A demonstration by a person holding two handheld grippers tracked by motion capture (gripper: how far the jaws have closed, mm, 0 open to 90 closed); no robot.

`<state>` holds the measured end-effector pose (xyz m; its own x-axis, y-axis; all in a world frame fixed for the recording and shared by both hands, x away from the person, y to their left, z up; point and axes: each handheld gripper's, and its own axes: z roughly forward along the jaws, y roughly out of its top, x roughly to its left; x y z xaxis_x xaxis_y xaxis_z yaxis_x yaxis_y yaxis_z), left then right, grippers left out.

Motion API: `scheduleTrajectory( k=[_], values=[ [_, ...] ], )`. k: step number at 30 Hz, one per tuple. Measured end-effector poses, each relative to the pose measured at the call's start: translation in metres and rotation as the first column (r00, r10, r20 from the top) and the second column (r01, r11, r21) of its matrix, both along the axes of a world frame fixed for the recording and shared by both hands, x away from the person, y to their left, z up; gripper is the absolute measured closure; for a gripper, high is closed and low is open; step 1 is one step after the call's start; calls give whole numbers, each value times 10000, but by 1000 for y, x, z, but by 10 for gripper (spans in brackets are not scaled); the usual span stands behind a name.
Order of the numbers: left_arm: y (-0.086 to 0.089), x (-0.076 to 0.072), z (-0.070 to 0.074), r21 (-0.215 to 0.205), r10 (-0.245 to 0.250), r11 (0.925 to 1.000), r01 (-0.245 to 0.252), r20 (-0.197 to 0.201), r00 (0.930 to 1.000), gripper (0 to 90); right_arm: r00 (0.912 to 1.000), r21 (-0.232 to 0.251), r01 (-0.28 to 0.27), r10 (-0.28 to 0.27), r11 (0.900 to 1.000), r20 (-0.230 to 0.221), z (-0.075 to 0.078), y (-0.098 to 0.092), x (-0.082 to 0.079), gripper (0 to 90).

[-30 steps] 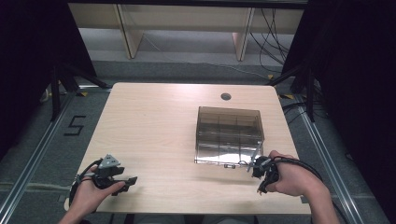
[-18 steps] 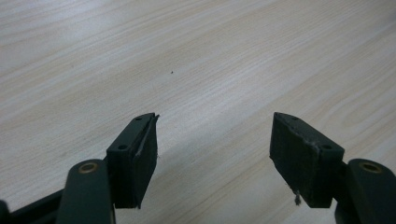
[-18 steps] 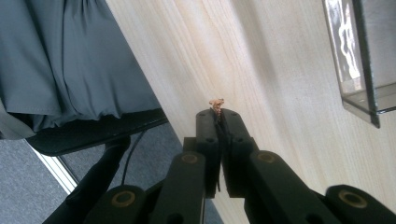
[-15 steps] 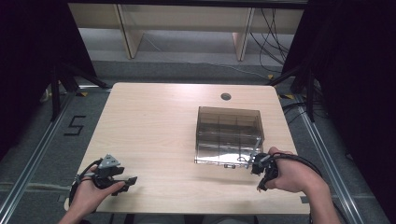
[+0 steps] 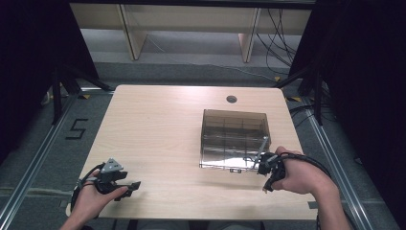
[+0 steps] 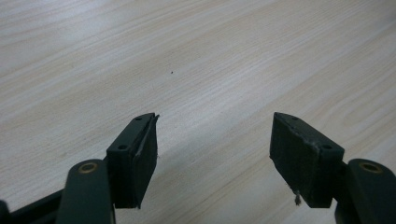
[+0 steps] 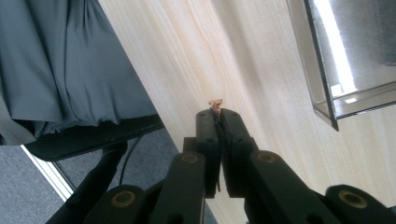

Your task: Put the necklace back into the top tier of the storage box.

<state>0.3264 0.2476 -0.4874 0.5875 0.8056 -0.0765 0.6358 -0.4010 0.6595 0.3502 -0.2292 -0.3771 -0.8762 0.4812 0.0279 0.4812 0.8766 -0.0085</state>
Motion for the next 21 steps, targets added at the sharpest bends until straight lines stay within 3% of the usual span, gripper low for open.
scheduleTrajectory(
  k=[21],
  values=[
    [0, 0, 0, -13, -7, 10000, 7, -8, 10000, 319, 9996, 149, -175, 172, 9997, 214, 12, 3, 6, 874]
  ],
)
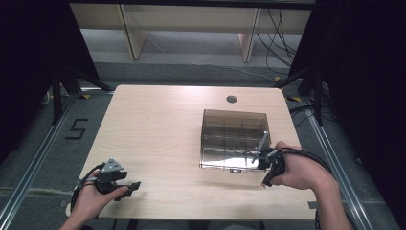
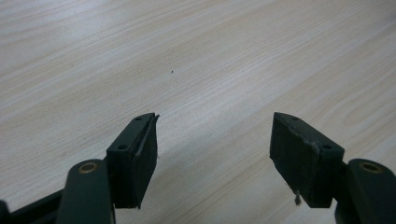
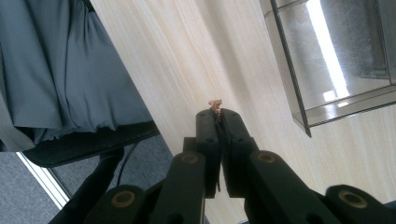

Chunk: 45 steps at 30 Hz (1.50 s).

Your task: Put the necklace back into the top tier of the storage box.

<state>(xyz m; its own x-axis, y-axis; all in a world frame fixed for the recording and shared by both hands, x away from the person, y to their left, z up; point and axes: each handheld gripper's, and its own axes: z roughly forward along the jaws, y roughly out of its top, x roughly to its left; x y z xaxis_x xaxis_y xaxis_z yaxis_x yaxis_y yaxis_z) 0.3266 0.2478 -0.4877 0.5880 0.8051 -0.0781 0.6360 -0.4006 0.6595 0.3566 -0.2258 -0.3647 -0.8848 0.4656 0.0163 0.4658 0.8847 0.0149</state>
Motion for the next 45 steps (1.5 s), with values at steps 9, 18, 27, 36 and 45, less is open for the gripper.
scheduleTrajectory(
  k=[9, 18, 27, 36, 45],
  values=[
    [0, 0, 0, 11, -6, 10000, 6, 27, 10000, 319, 9999, 47, 96, -97, 9999, 134, 2, 0, 0, 875],
    [0, 0, 0, -24, 67, 10000, -67, -53, 10000, 320, 9999, 260, 36, -38, 9997, 94, 4, 1, 4, 875],
    [1, 0, -1, 16, 25, 10000, -25, -29, 10000, 319, 9995, 399, 0, -13, 9992, 328, 10, 0, 8, 875],
    [1, -1, 0, 62, 1, 10000, -1, -55, 10000, 319, 9989, 489, 85, -107, 9988, 458, 15, -1, 12, 875],
    [2, -2, -1, -14, 207, 9998, -208, -131, 9997, 319, 9983, 607, -12, -23, 9982, 582, 24, -1, 15, 875]
  ],
)
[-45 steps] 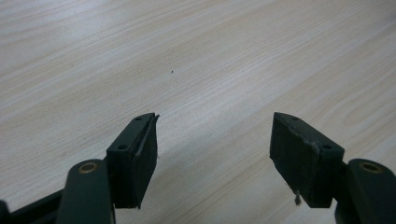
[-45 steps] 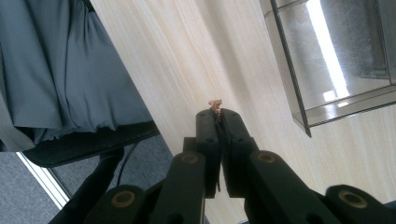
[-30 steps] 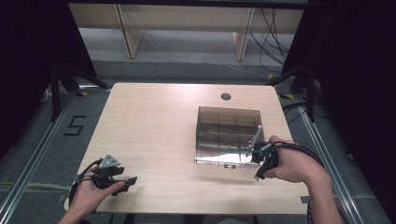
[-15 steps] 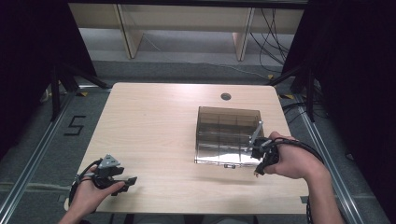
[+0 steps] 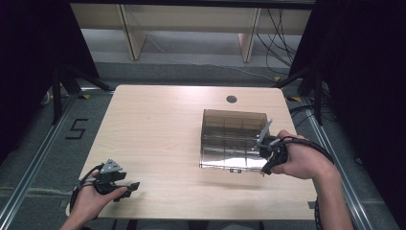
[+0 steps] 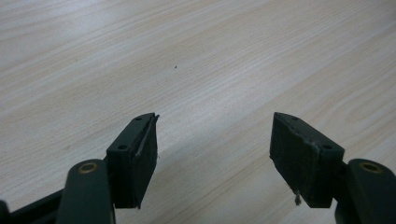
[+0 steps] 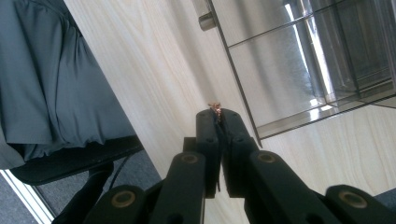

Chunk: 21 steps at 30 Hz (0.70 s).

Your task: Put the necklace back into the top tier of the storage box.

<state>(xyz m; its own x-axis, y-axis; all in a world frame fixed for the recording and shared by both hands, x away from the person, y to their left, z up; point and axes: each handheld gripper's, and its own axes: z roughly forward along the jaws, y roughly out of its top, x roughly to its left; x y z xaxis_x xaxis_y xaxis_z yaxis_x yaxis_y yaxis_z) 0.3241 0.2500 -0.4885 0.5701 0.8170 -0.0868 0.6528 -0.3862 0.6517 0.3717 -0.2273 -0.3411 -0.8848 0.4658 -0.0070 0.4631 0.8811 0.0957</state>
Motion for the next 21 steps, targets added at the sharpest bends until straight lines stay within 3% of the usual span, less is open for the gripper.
scheduleTrajectory(
  k=[3, 16, 17, 18, 21],
  values=[
    [1, 1, 0, 83, -109, 9999, 108, 77, 9999, 319, 9997, -23, 231, -231, 9997, 78, 3, 1, -1, 875],
    [1, 0, 0, 80, -157, 9998, 156, 112, 9998, 319, 9998, -24, 102, -101, 9999, 166, 15, 2, 6, 875],
    [0, 0, 0, 55, -125, 9999, 124, 99, 9999, 319, 9993, -103, 347, -345, 9993, 132, 16, 2, 6, 875],
    [0, 0, 0, 54, -125, 9999, 124, 109, 9999, 319, 9999, -25, 113, -112, 9999, 123, 16, 2, 8, 875],
    [1, 0, 0, 62, -138, 9999, 137, 95, 9999, 319, 9999, 23, 78, -78, 10000, 106, 16, 1, 11, 875]
  ],
)
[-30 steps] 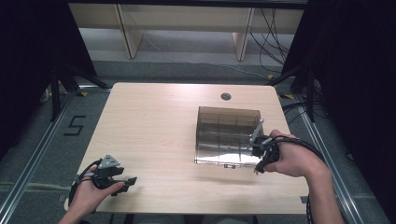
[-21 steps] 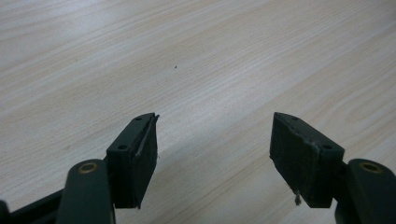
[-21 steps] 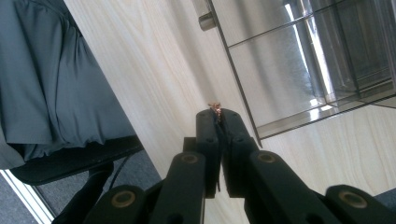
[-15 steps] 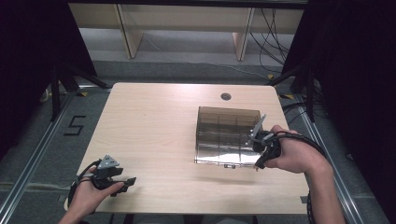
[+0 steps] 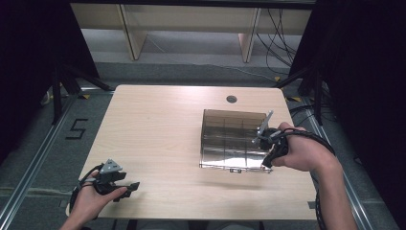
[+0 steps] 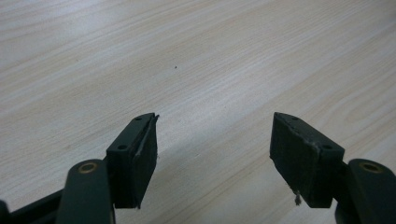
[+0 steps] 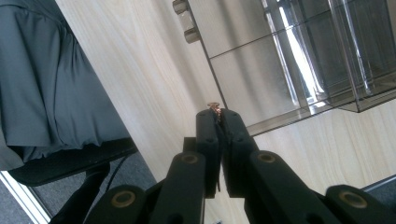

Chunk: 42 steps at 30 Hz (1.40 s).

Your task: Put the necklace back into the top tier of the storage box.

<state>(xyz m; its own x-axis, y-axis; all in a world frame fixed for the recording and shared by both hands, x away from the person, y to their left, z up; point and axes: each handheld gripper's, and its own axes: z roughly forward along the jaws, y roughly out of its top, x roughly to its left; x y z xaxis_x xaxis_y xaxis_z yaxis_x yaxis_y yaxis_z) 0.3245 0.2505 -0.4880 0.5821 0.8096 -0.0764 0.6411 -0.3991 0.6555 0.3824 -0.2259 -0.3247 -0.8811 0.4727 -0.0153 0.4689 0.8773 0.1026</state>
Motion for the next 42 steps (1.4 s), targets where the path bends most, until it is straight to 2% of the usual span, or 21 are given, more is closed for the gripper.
scheduleTrajectory(
  k=[2, 3, 5, 6, 8, 11, 13, 14, 17, 18, 19, 20, 23, 27, 29, 31, 33, 38, 39, 42],
  values=[
    [0, 0, 0, 0, -3, 10000, 3, 2, 10000, 319, 9999, -73, 112, -111, 9999, 51, 0, 1, 1, 875],
    [0, 0, 0, -1, 3, 10000, -3, 13, 10000, 319, 10000, -16, -2, 2, 10000, 57, 0, 0, 3, 874],
    [0, 0, 0, -1, -3, 10000, 3, 3, 10000, 319, 9994, -84, 338, -338, 9994, 21, 0, 2, 2, 874],
    [0, 0, 0, -10, 10, 10000, -10, 18, 10000, 319, 10000, -19, 73, -72, 10000, 51, 0, 1, 4, 875],
    [0, 0, 0, -12, 5, 10000, -5, 11, 10000, 319, 9997, -28, 258, -258, 9997, 2, -1, 1, 5, 875],
    [0, 0, 0, -15, 3, 10000, -2, 17, 10000, 319, 9998, -43, 144, -144, 9999, 106, -1, 0, 8, 875],
    [0, 0, 0, -19, 6, 10000, -6, 10, 10000, 319, 9995, -76, 315, -315, 9995, -26, -2, 1, 9, 875],
    [0, 0, 0, -16, 6, 10000, -6, 10, 10000, 319, 9999, -65, 99, -99, 9999, 18, -2, 1, 12, 875],
    [0, 0, 0, -10, -2, 10000, 2, 7, 10000, 319, 10000, -46, 75, -74, 10000, 34, -3, 0, 15, 875],
    [0, 0, 0, -18, 3, 10000, -3, 9, 10000, 319, 9995, -76, 286, -285, 9996, 116, -3, 1, 14, 874],
    [0, 0, 0, -11, -3, 10000, 3, 6, 10000, 319, 9999, -41, 117, -117, 9999, 58, -3, 2, 15, 875],
    [0, 0, 0, -6, -10, 10000, 10, 8, 10000, 319, 9995, -70, 315, -315, 9995, 80, -4, 2, 15, 874],
    [0, 0, 0, -9, -9, 10000, 9, 15, 10000, 319, 9999, 14, 33, -33, 10000, 155, -5, 2, 19, 874],
    [0, 0, 0, -7, -18, 10000, 18, 13, 10000, 319, 9995, -75, 287, -286, 9996, 117, -5, 2, 22, 874],
    [0, 0, 0, -7, -26, 10000, 26, 16, 10000, 319, 9999, 10, 72, -72, 10000, 131, -7, 2, 24, 874],
    [0, 0, 0, -4, -28, 10000, 28, 15, 10000, 319, 9994, -73, 317, -316, 9995, 155, -7, 3, 24, 874],
    [0, 0, 0, -1, -27, 10000, 27, 13, 10000, 319, 9996, -25, 185, -185, 9998, 194, -8, 3, 25, 874],
    [0, -1, 0, -41, 45, 10000, -45, -13, 10000, 319, 9990, -143, 403, -400, 9991, 189, -7, 4, 27, 875],
    [0, 0, 0, -19, -31, 10000, 31, 9, 10000, 319, 9996, -103, 189, -187, 9998, 191, -7, 4, 28, 875],
    [0, 0, 0, -10, -31, 10000, 31, -1, 10000, 319, 9997, -72, 129, -127, 9999, 227, -8, 4, 30, 875]
  ],
)
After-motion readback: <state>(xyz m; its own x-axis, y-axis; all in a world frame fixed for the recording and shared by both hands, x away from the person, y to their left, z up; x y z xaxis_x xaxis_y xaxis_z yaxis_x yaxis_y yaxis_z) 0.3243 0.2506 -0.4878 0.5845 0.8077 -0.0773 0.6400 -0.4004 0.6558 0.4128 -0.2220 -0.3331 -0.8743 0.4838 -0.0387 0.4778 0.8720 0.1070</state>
